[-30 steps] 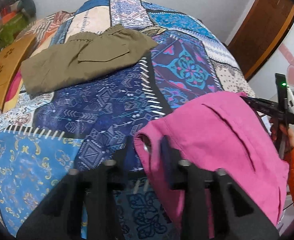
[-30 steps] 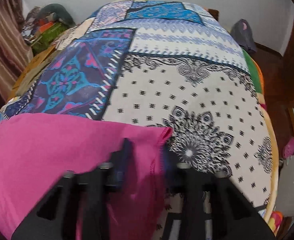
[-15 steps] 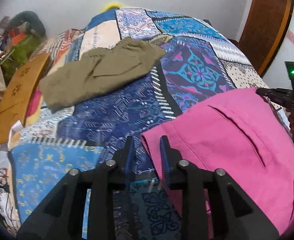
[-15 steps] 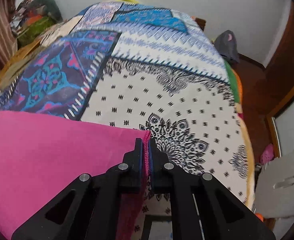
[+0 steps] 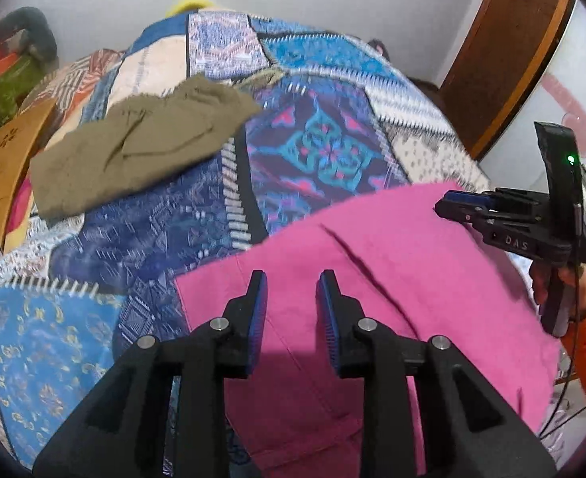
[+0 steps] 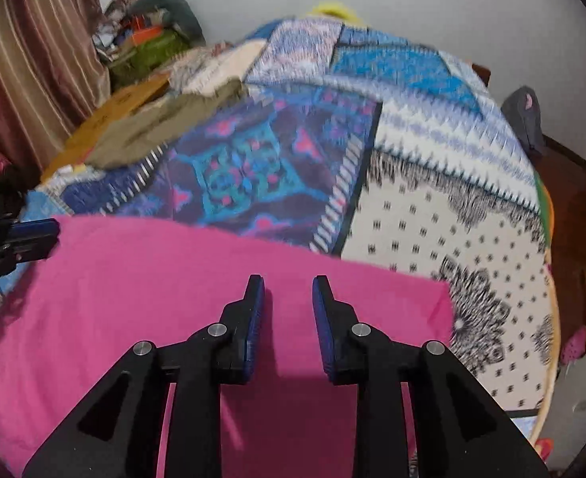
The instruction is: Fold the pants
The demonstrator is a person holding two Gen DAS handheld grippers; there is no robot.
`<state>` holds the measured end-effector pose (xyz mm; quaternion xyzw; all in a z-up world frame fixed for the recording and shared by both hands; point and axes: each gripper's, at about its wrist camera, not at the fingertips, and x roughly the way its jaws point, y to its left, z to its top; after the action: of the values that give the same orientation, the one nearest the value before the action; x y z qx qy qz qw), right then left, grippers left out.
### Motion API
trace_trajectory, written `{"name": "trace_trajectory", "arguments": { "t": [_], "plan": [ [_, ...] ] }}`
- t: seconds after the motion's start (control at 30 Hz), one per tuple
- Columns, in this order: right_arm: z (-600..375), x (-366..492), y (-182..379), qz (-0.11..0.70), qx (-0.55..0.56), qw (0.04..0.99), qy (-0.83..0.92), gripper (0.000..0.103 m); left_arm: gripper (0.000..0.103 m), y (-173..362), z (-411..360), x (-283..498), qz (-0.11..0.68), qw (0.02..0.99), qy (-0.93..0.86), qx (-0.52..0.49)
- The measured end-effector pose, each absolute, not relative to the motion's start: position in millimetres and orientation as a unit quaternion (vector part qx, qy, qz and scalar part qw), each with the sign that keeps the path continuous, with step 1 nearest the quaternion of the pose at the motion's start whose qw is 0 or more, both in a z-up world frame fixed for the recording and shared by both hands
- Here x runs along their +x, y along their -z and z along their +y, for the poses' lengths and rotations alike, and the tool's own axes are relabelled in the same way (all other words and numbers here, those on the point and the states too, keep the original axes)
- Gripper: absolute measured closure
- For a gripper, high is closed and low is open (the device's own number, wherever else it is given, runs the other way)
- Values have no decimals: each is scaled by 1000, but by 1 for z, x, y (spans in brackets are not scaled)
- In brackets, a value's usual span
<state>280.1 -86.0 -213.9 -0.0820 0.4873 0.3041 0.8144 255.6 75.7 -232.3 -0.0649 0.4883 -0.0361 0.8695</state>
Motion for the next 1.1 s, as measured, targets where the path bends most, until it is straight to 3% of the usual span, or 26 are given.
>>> {"name": "trace_trajectory", "arguments": {
  "t": [0.13, 0.27, 0.57, 0.7, 0.83, 0.9, 1.1],
  "plan": [
    [-108, 285, 220, 496, -65, 820, -278, 76, 73, 232, 84, 246, 489, 871, 18, -47],
    [-124, 275, 216, 491, -120, 831, -233, 75, 73, 221, 101, 231, 487, 872, -5, -54],
    [-162, 218, 146, 431, -59, 867, -241, 73, 66, 181, 109, 177, 456, 885, -30, -86],
    [-162, 184, 122, 406, -49, 875, -259, 72, 50, 165, 97, 150, 439, 894, -28, -80],
    [-158, 147, 109, 385, -44, 880, -274, 69, 44, 157, 82, 121, 434, 897, -9, -88],
    [-155, 134, 109, 381, -43, 881, -278, 69, 34, 158, 77, 108, 434, 895, -4, -102],
    [-148, 111, 123, 386, -33, 875, -290, 67, 29, 175, 63, 82, 457, 875, 25, -158]
  ]
}}
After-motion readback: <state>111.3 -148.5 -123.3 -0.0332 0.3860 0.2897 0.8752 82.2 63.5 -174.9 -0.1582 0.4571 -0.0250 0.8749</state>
